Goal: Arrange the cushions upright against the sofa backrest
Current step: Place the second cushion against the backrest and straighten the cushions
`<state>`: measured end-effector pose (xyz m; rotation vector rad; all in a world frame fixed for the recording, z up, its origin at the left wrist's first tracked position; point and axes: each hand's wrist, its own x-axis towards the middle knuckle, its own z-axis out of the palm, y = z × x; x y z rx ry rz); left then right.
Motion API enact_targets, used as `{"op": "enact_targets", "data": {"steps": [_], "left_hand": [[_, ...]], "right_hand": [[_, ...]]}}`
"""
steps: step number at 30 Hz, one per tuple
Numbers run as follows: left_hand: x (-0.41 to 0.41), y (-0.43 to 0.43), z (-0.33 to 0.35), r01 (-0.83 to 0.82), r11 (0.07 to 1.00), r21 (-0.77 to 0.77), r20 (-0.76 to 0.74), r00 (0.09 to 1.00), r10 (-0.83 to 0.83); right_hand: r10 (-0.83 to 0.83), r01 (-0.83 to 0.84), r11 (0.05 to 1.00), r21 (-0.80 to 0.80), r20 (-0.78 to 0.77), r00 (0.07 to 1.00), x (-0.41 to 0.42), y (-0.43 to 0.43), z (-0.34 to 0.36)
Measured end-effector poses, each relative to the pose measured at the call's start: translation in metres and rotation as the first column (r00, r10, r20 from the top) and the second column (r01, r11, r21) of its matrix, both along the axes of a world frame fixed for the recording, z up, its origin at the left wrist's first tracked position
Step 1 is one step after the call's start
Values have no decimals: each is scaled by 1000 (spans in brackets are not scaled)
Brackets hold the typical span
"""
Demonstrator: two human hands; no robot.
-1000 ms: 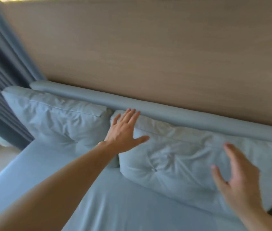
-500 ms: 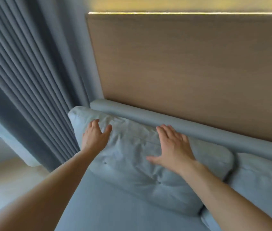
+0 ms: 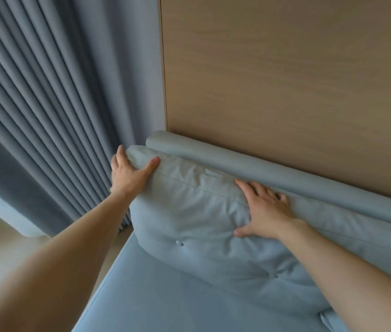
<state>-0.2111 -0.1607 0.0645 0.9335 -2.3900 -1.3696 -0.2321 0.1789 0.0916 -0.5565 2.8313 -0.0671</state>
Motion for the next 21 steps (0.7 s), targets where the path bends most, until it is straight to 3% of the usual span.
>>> {"op": "enact_targets", "data": {"steps": [3,12,21], "left_hand": [[-12,14,-2,-9,995,97,-62,998,15],[-17,25,-8,1,996,93,-75,997,6],[-21,51,-15,22,998,51,-44,999,-19]], "right_hand": [[-12,11,999,-32,-13,1000,-3,6,-7],[-5,-4,996,-91,-93,996,0,18,-8],[-23,13,990,-143,-73,997,-3,41,-10]]}}
